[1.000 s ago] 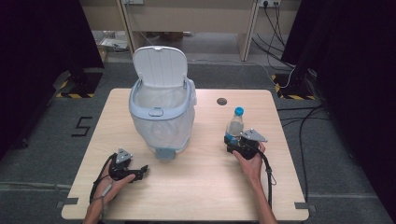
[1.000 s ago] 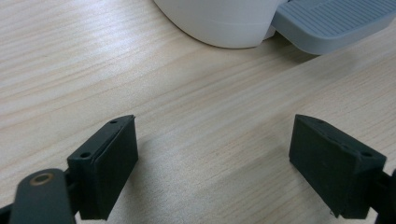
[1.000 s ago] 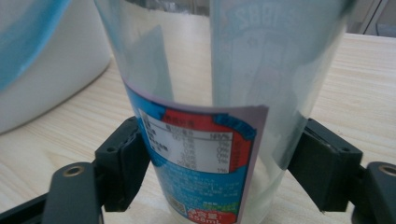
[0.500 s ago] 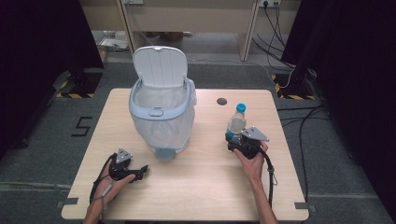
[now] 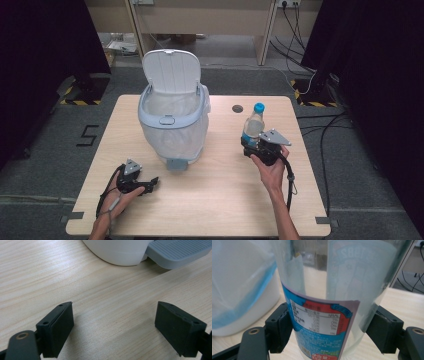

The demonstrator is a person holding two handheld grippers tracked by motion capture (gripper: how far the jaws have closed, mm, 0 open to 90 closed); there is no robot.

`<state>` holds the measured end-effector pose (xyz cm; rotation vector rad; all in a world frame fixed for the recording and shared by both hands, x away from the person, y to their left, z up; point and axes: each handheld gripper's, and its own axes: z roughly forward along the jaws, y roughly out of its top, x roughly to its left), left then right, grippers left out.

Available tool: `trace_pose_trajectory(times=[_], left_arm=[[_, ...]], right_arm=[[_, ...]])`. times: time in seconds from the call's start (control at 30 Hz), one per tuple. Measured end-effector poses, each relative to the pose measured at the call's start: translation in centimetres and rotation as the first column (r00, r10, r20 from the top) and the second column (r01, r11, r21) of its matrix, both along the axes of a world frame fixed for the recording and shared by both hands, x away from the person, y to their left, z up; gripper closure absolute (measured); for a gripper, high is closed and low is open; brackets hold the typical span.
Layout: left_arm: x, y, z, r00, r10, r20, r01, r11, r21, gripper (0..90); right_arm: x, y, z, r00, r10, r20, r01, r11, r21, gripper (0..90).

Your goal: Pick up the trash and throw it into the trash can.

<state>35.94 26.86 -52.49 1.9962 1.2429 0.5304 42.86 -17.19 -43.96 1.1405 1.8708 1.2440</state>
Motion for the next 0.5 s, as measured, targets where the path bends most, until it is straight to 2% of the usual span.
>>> trace_pose_trajectory(times=[0.23,0.5], left_arm=[[0.0,0.0,0.0,1.0000,0.000,0.000,0.000,1.0000,0.000,14.5],[0.0,0.0,0.0,1.0000,0.000,0.000,0.000,1.0000,-0.001,14.5]], right_arm=[[-0.1,0.8,2.5,0.9994,0.035,0.006,-0.035,0.9994,0.005,27.6],[0.0,1.6,4.3,0.9985,0.053,0.017,-0.053,0.9982,0.027,27.6]])
